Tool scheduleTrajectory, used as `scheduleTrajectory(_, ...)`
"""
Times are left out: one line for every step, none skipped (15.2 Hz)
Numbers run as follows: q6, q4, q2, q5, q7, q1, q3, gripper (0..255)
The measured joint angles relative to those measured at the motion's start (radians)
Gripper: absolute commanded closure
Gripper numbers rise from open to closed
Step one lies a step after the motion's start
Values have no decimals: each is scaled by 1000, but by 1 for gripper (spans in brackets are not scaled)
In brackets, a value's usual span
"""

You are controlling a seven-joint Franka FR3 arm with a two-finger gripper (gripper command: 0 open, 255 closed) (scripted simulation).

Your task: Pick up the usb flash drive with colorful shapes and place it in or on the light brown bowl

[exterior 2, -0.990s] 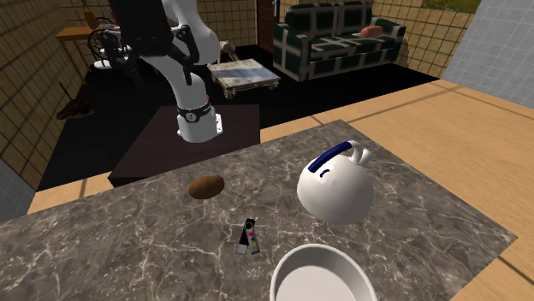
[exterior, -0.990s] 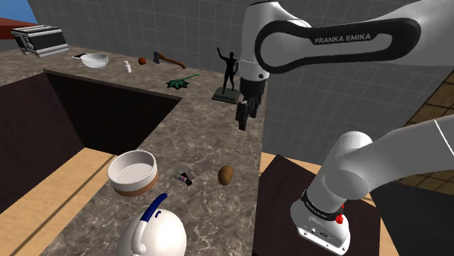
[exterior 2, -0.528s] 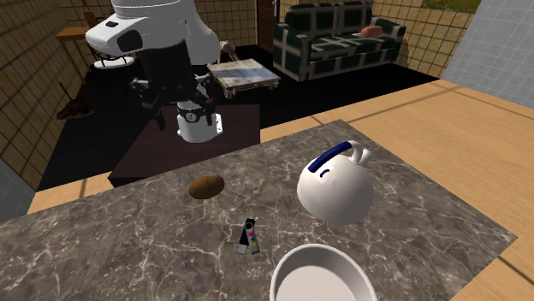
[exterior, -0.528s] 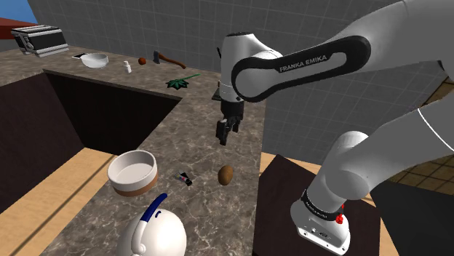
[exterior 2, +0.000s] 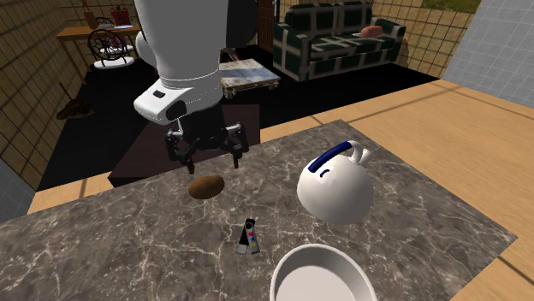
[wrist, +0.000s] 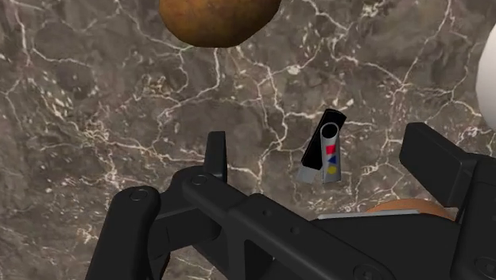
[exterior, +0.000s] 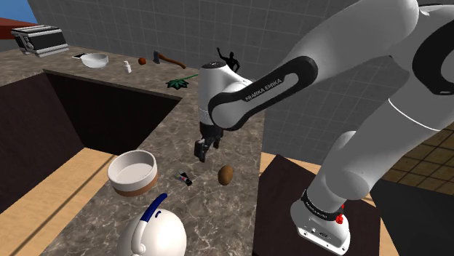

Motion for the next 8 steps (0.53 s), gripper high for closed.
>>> scheduleTrajectory(34, 10, 41, -12, 17, -1, 9, 0)
scheduleTrajectory(67, 25, 85, -29, 35, -4, 16, 0)
scheduleTrajectory(98, 40, 128, -46, 56, -4, 23, 0)
scheduleTrajectory(127, 46, 161, -60, 79, 0, 31, 0)
scheduleTrajectory(150, 70, 205, -83, 103, 1, 35, 0)
scheduleTrajectory(183, 84, 251, -108, 126, 3, 36, 0)
scheduleTrajectory(203, 104, 289, -131, 150, 8, 36, 0)
scheduleTrajectory(228, 128, 337, -160, 179, 16, 34, 0)
